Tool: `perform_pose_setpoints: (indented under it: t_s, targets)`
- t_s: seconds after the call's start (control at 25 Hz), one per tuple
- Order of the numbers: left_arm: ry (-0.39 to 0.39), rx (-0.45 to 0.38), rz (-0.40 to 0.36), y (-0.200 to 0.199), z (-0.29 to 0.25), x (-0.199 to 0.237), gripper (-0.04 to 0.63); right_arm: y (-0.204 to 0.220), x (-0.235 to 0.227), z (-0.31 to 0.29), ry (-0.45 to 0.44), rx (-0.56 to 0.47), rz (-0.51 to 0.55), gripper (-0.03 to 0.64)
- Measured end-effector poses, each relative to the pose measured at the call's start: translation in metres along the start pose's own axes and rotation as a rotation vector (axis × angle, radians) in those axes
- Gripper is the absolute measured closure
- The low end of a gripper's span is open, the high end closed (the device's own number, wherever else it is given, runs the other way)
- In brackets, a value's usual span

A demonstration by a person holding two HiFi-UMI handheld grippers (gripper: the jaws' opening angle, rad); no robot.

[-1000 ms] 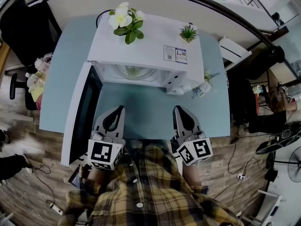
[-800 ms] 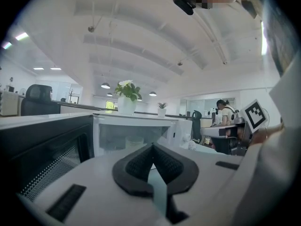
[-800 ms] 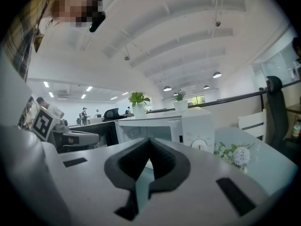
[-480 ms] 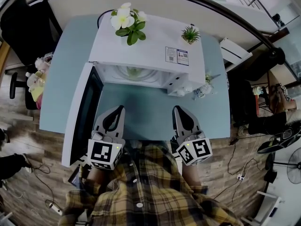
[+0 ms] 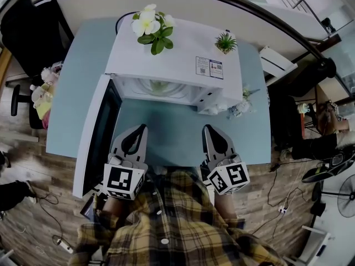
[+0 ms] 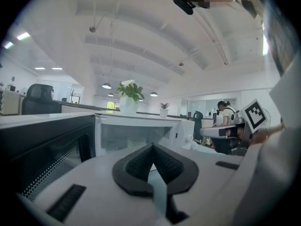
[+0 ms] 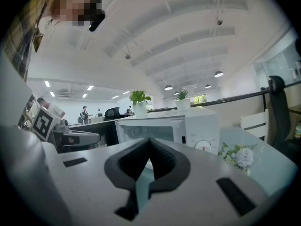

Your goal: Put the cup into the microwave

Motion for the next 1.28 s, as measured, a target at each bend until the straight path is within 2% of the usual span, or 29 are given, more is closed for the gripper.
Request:
perform_pose_setpoints:
  t_s: [1.28]
  targets:
    - [-0.013,-0.005,0.010,0.002,0.003,0.015,0.604,0.011,0.007,-0.010,-0.014,0.036,0.015,0.615]
Point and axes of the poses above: the fingertips, and each gripper's own axes: z backward along the fingers, x to its left, y out of its underside, the point moved 4 cm from there along z, backward along the fingers, and after that the axes turned 14 degrees about -x, right-handed, at the moved point
